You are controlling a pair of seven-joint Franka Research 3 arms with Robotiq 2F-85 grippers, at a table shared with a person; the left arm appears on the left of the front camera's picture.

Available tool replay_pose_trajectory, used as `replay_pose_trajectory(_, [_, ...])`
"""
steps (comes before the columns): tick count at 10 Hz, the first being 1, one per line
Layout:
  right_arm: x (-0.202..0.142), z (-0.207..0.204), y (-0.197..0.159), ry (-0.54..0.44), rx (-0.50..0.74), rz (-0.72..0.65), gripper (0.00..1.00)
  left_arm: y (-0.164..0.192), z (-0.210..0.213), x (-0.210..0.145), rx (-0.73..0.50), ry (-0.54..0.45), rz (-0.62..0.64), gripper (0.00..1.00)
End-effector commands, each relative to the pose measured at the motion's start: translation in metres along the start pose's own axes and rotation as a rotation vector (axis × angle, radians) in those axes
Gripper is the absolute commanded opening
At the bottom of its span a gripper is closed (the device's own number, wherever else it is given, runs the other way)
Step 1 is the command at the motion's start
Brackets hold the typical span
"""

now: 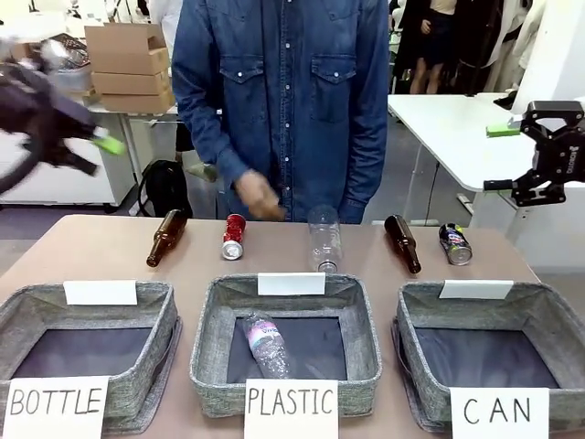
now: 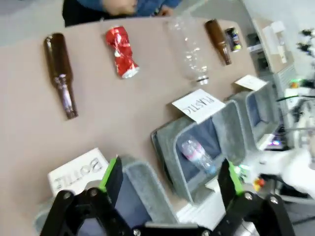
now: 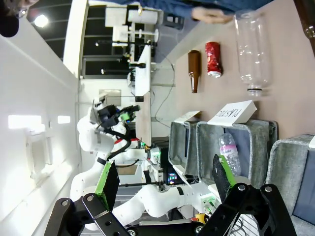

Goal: Sort the can waste into the basket.
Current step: Pick up the can waste from the table and place it in the right Fabric basket.

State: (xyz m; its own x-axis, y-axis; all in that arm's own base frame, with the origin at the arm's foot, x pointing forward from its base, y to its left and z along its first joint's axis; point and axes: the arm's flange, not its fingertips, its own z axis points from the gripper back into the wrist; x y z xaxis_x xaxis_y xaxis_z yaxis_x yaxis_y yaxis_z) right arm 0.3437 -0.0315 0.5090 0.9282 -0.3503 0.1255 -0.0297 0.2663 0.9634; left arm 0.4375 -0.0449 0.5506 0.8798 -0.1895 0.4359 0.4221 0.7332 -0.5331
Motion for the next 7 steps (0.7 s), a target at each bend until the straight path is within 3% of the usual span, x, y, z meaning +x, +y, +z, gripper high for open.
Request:
replay_pose_trajectory(1, [0.004, -0.002, 0.002, -0.007, 0.023, 0.020, 1.00, -0.008, -0.046, 0.035, 0.108, 0.127, 0.057, 1.00])
replay_pose_trajectory(4, [0.004, -0.002, 0.002, -0.007, 0.023, 0.020, 1.00, -0.022, -0.131, 0.056, 0.141, 0.242, 0.052, 1.00])
replay_pose_trajectory(5, [0.004, -0.002, 0.002, -0.007, 0.023, 0.020, 1.00, -0.024, -0.160, 0.059, 0.199, 0.225, 0.039, 1.00])
replay_pose_trajectory(7, [0.004, -0.002, 0.002, -0.007, 0.023, 0.020, 1.00, -0.021, -0.222, 0.067, 0.175, 0.244, -0.007, 1.00])
